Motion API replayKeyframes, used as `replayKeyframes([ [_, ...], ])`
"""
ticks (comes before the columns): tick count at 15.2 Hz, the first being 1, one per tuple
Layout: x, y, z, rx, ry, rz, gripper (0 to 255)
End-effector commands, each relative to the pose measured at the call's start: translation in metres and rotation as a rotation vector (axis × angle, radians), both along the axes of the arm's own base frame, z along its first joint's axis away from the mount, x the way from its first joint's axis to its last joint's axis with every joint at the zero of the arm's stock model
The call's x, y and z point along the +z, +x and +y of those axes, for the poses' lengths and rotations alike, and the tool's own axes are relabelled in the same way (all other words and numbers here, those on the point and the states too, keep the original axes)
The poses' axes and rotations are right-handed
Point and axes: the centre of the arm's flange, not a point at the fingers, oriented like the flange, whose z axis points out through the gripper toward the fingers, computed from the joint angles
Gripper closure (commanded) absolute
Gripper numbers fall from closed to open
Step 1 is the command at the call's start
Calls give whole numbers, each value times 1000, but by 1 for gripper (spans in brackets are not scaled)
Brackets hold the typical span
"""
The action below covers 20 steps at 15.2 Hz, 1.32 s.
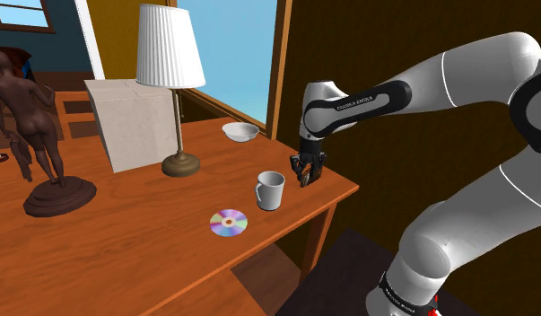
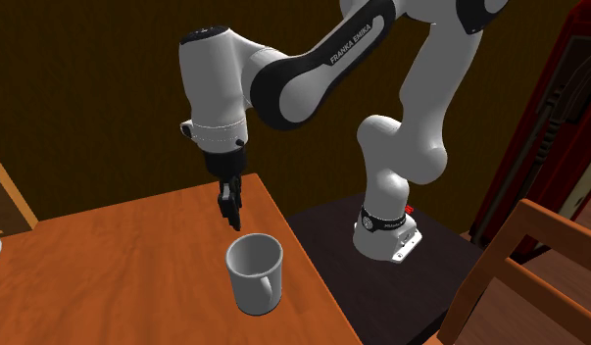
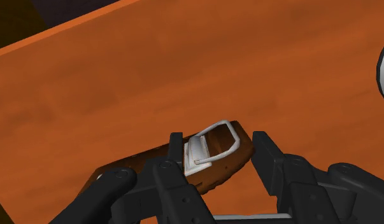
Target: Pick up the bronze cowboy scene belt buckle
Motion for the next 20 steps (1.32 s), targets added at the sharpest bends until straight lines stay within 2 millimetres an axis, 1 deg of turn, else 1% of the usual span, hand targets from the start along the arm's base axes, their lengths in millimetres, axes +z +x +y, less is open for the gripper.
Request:
replayKeyframes([
  [1, 0, 0, 0, 0, 0, 0, 255],
  [7, 0, 0, 0, 0, 0, 0, 255],
  [20, 68, 0, 0, 0, 0, 0, 255],
])
